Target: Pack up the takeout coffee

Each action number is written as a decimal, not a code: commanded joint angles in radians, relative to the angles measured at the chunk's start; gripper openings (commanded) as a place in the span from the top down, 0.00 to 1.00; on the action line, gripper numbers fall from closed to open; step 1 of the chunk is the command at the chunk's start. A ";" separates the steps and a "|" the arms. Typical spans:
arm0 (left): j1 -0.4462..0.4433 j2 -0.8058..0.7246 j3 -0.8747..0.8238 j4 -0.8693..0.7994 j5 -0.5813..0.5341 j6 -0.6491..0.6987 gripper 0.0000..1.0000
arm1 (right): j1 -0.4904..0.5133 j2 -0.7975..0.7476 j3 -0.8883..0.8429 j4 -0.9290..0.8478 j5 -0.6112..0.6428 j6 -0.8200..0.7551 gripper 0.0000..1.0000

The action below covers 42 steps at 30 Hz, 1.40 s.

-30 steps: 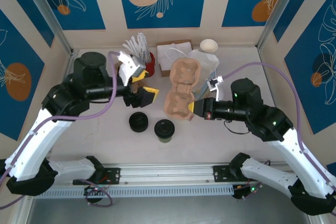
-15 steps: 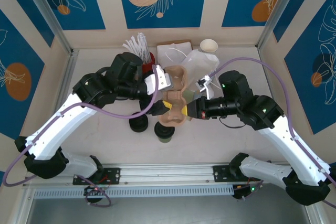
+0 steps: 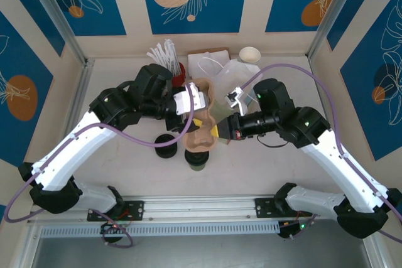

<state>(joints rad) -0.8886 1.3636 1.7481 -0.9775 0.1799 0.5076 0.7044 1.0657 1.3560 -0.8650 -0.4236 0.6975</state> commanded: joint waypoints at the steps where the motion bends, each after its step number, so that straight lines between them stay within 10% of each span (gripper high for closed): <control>1: -0.012 0.014 0.033 -0.057 -0.044 0.027 0.33 | -0.002 0.009 0.023 0.040 -0.040 -0.041 1.00; 13: -0.012 0.062 0.065 -0.085 -0.048 0.033 0.51 | -0.020 0.048 0.039 0.039 -0.072 -0.064 1.00; 42: -0.012 0.075 0.088 -0.086 -0.030 0.021 0.52 | -0.059 -0.009 0.005 0.020 -0.095 -0.071 1.00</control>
<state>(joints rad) -0.8906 1.4246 1.7992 -1.0485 0.1257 0.5304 0.6529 1.0714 1.3613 -0.8337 -0.4839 0.6525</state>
